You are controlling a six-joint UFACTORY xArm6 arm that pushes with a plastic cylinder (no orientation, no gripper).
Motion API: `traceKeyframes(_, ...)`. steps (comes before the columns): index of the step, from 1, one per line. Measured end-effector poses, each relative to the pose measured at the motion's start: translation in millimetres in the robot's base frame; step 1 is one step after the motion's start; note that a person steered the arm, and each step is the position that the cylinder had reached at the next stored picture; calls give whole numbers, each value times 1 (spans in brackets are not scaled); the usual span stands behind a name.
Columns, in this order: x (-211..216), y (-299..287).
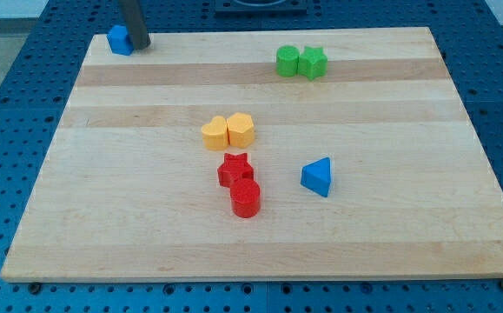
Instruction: Move your arm to the right side of the yellow hexagon
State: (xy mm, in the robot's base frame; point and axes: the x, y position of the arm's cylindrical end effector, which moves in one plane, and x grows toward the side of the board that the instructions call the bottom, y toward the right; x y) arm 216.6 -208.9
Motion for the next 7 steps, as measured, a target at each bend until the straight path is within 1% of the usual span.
traceKeyframes(1,0,1)
traceKeyframes(3,6,54)
traceKeyframes(5,6,54)
traceKeyframes(7,32,69)
